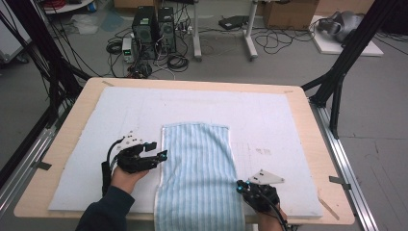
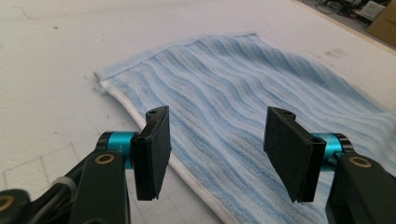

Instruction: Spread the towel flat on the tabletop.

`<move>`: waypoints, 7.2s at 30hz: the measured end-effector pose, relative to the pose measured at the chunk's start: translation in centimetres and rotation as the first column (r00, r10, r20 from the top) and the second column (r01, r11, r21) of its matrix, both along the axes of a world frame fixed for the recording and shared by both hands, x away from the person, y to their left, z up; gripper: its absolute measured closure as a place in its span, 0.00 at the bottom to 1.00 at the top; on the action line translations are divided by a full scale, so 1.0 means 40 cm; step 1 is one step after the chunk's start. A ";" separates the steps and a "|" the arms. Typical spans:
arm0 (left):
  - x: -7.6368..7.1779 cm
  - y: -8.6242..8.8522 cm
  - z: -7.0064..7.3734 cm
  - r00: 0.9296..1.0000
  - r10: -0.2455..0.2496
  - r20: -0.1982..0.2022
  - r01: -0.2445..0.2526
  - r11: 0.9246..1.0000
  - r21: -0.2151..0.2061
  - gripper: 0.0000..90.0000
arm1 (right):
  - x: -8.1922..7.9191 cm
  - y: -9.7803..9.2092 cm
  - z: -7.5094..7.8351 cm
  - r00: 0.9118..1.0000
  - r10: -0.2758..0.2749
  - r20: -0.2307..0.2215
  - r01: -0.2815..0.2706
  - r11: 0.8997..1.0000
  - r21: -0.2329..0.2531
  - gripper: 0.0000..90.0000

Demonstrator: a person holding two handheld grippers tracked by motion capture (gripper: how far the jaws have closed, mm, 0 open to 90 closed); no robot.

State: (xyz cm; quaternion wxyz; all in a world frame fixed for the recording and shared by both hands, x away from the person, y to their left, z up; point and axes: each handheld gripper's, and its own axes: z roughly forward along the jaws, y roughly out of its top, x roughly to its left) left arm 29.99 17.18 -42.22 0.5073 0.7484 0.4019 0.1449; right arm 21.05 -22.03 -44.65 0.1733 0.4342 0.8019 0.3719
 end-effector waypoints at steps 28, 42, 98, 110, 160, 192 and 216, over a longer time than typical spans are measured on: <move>0.089 -0.046 0.052 0.998 -0.022 0.050 0.023 1.000 -0.010 0.29 | 0.198 -0.050 0.114 0.990 -0.100 0.103 0.087 0.989 0.121 0.23; 0.127 -0.063 0.012 1.000 0.006 -0.016 -0.004 0.996 0.086 0.29 | 0.277 -0.026 0.089 0.995 -0.081 0.063 0.075 0.993 0.088 0.19; 0.295 -0.044 0.043 0.985 0.169 -0.021 -0.169 0.986 0.016 0.46 | 0.490 -0.011 0.081 0.997 -0.075 0.012 0.074 0.997 0.037 0.46; 0.346 -0.097 -0.056 0.987 0.133 -0.094 -0.116 0.980 0.160 0.58 | 0.510 -0.029 0.062 0.995 -0.098 -0.014 0.098 0.995 0.031 0.45; 0.275 -0.015 0.039 0.985 0.170 0.002 -0.169 0.978 0.121 0.62 | 0.503 0.011 0.146 0.996 -0.028 0.088 0.027 1.000 0.013 0.62; 0.129 -0.050 -0.037 0.996 0.092 -0.008 -0.091 0.992 0.085 0.54 | 0.280 -0.024 0.038 0.998 0.064 0.016 -0.065 0.998 0.013 0.40; 0.056 0.049 0.072 0.987 0.045 0.155 -0.024 0.991 -0.134 0.21 | 0.228 -0.121 0.123 0.982 0.004 0.190 -0.027 0.993 0.119 0.13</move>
